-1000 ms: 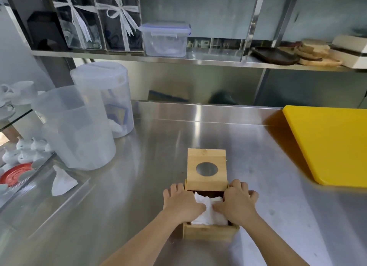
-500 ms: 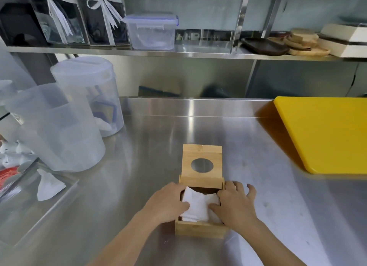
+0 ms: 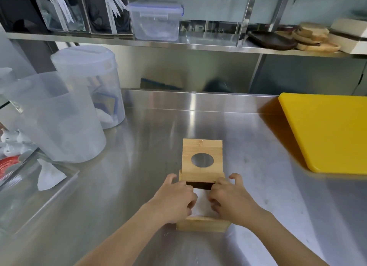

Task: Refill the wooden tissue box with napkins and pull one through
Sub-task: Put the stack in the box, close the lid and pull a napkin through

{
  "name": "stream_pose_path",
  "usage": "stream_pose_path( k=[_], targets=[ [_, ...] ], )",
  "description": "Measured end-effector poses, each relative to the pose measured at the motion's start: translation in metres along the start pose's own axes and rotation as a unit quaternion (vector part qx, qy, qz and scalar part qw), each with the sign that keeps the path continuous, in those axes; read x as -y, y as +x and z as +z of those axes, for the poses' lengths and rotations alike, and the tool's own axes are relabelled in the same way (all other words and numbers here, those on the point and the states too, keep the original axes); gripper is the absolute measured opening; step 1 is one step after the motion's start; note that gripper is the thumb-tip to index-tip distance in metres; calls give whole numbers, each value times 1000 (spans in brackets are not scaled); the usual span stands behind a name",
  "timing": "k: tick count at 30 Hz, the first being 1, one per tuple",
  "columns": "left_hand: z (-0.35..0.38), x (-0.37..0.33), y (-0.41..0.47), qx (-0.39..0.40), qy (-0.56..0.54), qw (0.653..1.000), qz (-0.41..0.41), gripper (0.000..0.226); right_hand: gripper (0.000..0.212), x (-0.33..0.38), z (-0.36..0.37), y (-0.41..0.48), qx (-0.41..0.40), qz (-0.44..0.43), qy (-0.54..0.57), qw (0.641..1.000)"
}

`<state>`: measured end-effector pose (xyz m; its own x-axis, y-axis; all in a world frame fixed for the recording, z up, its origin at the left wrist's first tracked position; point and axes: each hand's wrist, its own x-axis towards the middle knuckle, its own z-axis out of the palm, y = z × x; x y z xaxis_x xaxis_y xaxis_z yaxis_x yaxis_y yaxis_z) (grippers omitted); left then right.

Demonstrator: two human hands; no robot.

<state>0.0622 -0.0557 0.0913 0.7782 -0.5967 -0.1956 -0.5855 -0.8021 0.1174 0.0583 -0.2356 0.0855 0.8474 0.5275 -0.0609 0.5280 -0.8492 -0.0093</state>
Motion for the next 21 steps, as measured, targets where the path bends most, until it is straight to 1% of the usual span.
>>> stream_pose_path(
  k=[1, 2, 3, 6, 7, 9, 10, 12, 14, 15, 17, 18, 19, 21],
  targets=[
    [-1, 1, 0, -9, -15, 1000, 3, 15, 44, -1, 0, 0, -9, -3, -21, 1000],
    [-2, 2, 0, -22, -29, 999, 1, 15, 47, -2, 1, 0, -30, -8, -34, 999],
    [-3, 2, 0, -35, -36, 999, -5, 16, 45, -2, 0, -2, -45, -16, -27, 998],
    [-3, 3, 1, -61, -25, 997, -27, 21, 23, -5, 0, -5, -54, -35, 12, 998],
    [-3, 2, 1, -59, -25, 998, -25, 22, 18, -5, 0, -5, -50, -39, 38, 997],
    [-2, -1, 0, -38, -24, 999, -10, 25, 15, -8, -3, -5, -24, -36, 99, 994],
    [-2, -2, 0, -31, -24, 999, -2, 26, 15, -8, -5, -4, -2, -33, 104, 994],
    [-1, -2, 0, -30, -21, 999, 3, 30, 15, -9, -9, -3, -3, -25, 81, 996],
    [1, -2, 0, -46, -6, 999, -4, 33, 15, -7, -7, 0, -14, 4, 47, 999],
    [2, -3, 0, -54, 7, 998, -9, 32, 16, -6, -5, 0, -36, 6, 11, 999],
    [5, -5, 0, -64, 39, 997, -16, 25, 16, -2, 1, 2, -13, 17, -67, 998],
    [8, -7, 0, -65, 59, 996, -18, 23, 17, -2, 5, 3, -13, 31, -87, 996],
    [10, -9, 0, -63, 79, 995, -22, 27, 19, -1, 9, 4, -16, 39, -99, 994],
    [15, -11, 1, -62, 102, 992, -27, 48, 19, 2, 14, 6, -24, 48, -129, 990]
  ],
)
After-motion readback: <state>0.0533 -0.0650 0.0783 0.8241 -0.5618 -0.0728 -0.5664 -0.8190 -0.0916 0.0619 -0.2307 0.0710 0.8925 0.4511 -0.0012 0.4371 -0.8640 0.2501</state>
